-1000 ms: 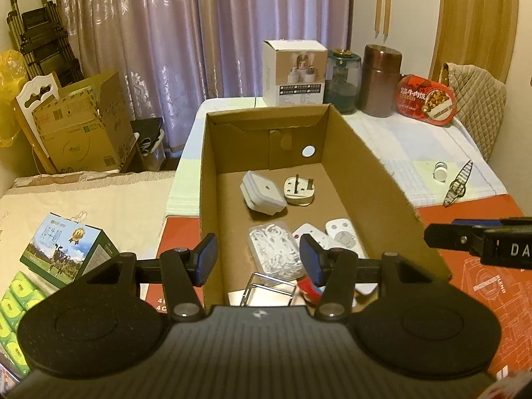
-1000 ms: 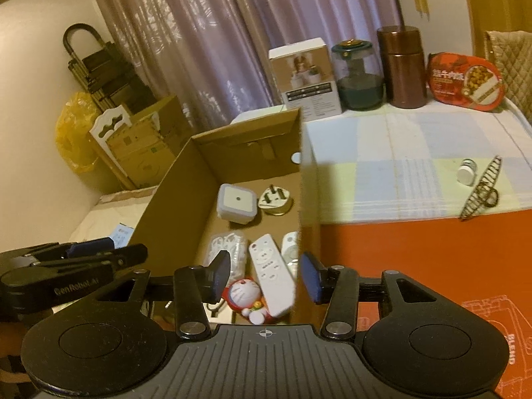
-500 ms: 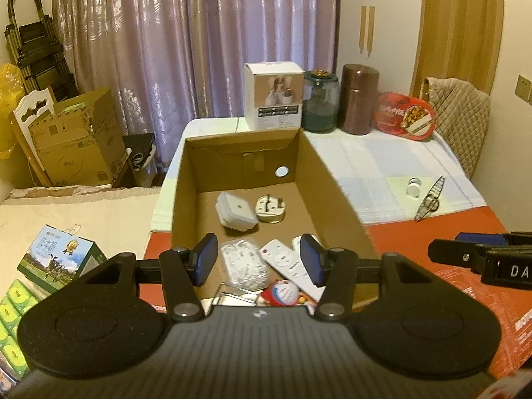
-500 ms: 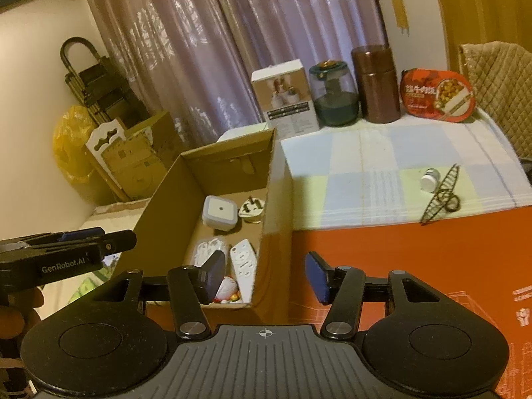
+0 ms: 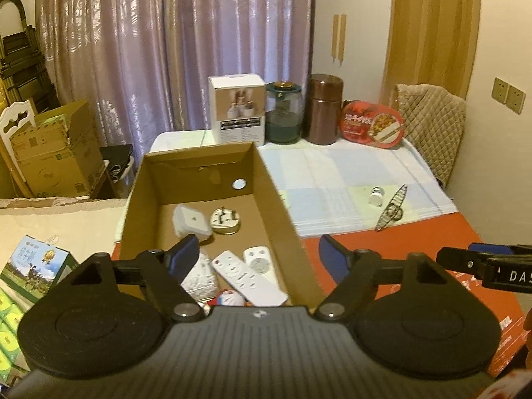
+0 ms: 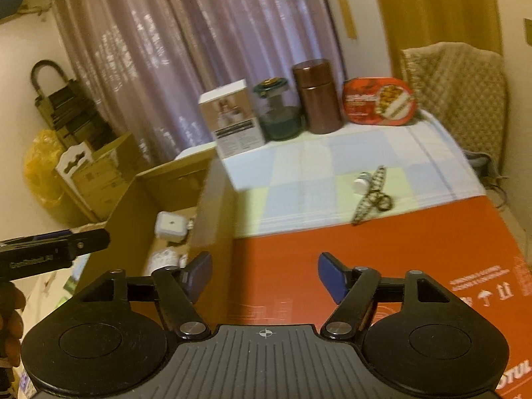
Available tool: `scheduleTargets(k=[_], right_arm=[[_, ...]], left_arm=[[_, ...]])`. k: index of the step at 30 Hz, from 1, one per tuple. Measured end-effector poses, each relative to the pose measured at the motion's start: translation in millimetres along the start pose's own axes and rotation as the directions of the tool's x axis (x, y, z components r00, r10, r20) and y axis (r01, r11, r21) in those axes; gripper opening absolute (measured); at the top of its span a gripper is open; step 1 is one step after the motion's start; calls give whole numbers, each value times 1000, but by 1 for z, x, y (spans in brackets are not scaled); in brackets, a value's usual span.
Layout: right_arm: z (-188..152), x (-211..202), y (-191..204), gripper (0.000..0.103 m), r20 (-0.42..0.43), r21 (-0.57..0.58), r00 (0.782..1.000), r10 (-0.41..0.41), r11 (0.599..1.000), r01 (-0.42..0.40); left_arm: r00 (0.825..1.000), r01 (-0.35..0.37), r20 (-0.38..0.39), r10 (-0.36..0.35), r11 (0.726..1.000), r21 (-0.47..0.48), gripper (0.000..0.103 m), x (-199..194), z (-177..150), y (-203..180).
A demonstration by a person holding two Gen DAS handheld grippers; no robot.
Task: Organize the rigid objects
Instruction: 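Move both grippers over to the white jar and wire spiral holder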
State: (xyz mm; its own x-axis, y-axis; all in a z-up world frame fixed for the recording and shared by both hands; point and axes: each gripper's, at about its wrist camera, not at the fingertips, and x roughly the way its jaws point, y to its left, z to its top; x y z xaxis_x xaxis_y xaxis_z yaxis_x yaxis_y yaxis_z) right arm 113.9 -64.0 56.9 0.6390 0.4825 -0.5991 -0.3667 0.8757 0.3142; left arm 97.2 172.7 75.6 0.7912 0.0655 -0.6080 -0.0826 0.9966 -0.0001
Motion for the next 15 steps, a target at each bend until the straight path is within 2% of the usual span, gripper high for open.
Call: scheduleTargets(k=[5,15], right_arm=[[1,-14,-29,74,22,42,999,-47,998,46],[3,-31,-91,75,41,115,990,-136,985,130]], left_arm=[[999,38,15,-38,999,7,85,0,5,-20],[992,122,11,-123,991,58,86,20,16,-74]])
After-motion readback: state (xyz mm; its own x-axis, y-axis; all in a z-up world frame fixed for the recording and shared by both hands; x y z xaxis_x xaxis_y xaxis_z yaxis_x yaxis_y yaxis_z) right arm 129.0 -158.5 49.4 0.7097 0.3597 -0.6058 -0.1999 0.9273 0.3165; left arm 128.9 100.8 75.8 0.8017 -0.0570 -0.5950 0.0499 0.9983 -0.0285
